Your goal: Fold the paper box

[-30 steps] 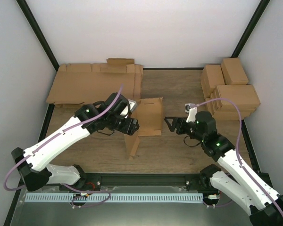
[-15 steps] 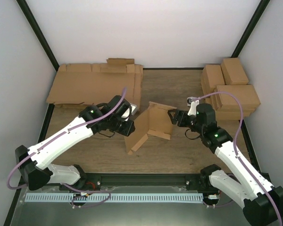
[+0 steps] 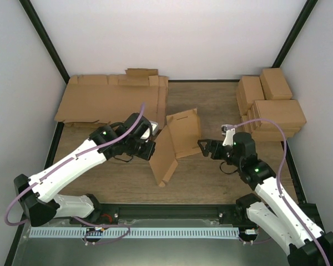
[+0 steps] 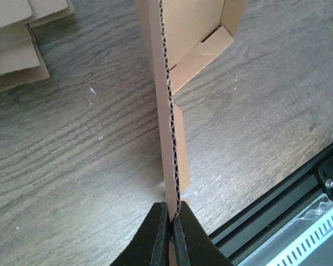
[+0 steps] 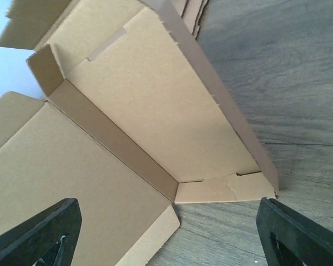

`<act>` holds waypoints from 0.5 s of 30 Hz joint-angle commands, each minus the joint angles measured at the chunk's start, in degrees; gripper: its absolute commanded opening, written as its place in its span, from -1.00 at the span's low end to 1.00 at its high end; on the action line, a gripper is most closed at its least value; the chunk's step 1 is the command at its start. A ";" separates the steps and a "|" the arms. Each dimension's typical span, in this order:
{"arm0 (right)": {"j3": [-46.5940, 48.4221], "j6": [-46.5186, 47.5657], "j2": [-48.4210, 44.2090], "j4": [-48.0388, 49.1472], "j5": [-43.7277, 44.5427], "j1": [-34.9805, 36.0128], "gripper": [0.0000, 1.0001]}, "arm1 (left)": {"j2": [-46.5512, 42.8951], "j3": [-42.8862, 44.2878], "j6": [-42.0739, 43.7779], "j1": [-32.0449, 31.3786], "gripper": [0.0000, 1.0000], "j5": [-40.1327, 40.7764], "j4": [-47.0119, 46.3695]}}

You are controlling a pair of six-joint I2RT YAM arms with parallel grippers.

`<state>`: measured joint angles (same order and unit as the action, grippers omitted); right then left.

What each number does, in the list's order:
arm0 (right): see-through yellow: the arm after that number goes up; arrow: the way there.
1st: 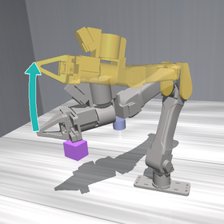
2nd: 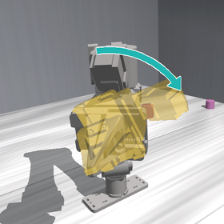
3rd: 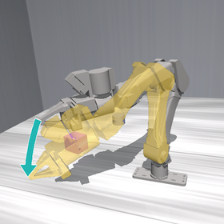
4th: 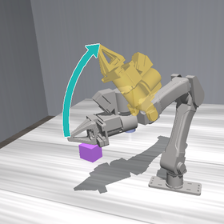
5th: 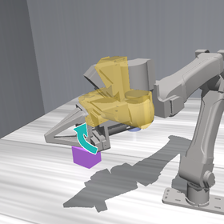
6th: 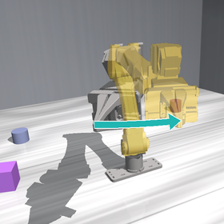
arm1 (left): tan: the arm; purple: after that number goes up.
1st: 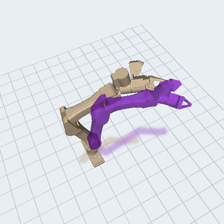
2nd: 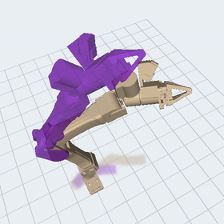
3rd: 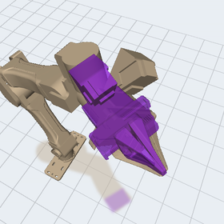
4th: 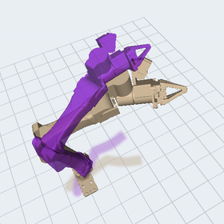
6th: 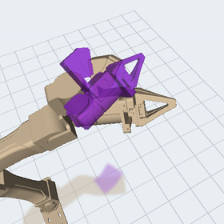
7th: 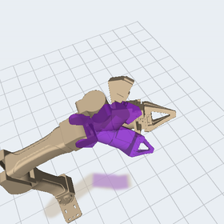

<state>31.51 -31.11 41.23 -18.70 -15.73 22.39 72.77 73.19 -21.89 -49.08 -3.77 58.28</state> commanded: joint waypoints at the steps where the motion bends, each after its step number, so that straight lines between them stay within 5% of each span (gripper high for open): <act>1: 0.55 0.08 -3.91 -0.59 -0.69 -0.33 0.80 | -1.39 -0.50 0.05 -0.35 -0.92 0.41 -0.90; 15: 6.63 -1.97 -6.87 -9.16 9.64 -0.32 0.84 | -2.34 3.22 1.77 -0.90 -0.93 5.91 4.14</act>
<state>33.65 -31.88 35.59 -25.65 -9.98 22.31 70.98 73.25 -21.78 -49.60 -1.21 59.64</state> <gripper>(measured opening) 0.920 0.042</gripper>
